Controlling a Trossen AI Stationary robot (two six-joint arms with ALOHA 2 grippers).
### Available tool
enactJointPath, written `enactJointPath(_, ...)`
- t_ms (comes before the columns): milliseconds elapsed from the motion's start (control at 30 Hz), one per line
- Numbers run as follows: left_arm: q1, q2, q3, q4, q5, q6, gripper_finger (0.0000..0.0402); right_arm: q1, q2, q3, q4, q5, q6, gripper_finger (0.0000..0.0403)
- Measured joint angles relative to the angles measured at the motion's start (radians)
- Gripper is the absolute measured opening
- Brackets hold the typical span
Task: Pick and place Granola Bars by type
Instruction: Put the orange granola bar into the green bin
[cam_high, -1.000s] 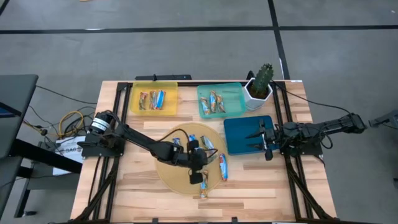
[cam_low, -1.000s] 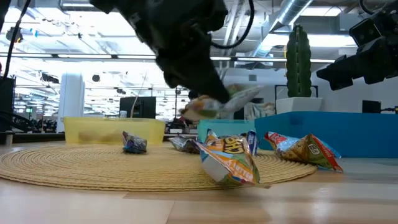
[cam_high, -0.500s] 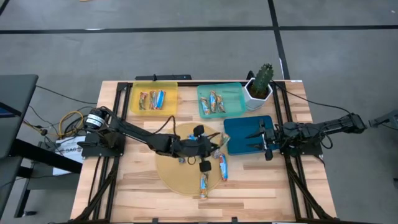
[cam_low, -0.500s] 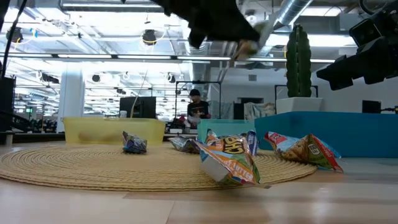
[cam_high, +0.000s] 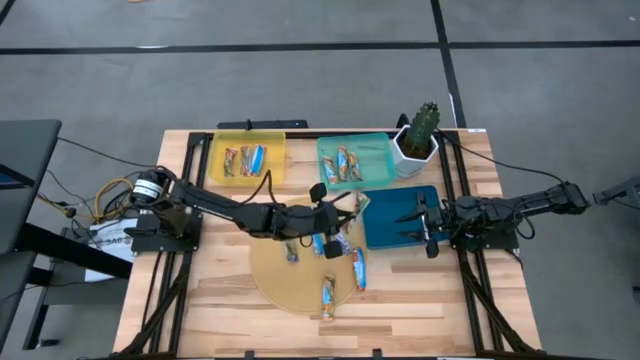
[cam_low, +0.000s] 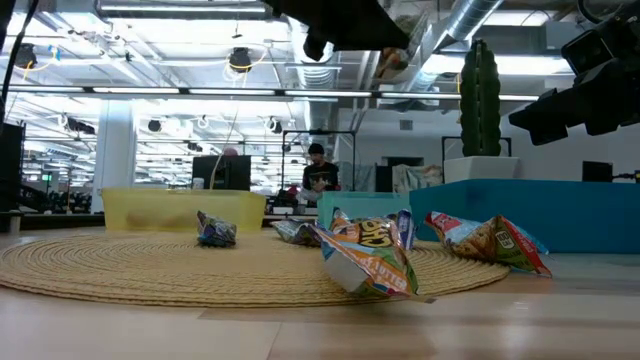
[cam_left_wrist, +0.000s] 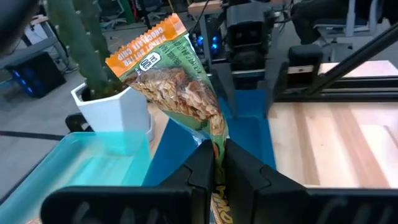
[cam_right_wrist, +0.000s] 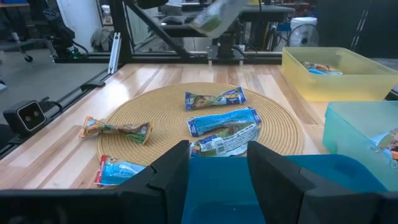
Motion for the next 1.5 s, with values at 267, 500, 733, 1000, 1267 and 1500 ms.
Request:
enactJointPath(267,0.113,0.0,0.0,0.006,0.069,0.002,0.0022,0.0,0.0,0.0,0.0,0.0,0.0,0.0154)
enactJointPath(500,0.279,0.0,0.0,0.006,0.151,0.003,0.0022,0.0,0.0,0.0,0.0,0.0,0.0,0.0154)
enactJointPath(733,0.429,0.0,0.0,0.006,0.21,0.005,0.0022,0.0,0.0,0.0,0.0,0.0,0.0,0.0154)
enactJointPath(1000,0.495,0.0,0.0,0.006,0.212,-0.008,0.0022,0.0,0.0,0.0,0.0,0.0,0.0,0.0154)
enactJointPath(1267,0.519,0.008,0.0,-0.01,0.218,-0.059,0.0022,0.0,0.0,0.0,0.0,0.0,0.0,0.0154)
enactJointPath(1500,0.55,0.073,0.001,-0.007,0.271,-0.197,0.002,0.0,0.0,0.0,0.0,0.0,0.0,0.0154)
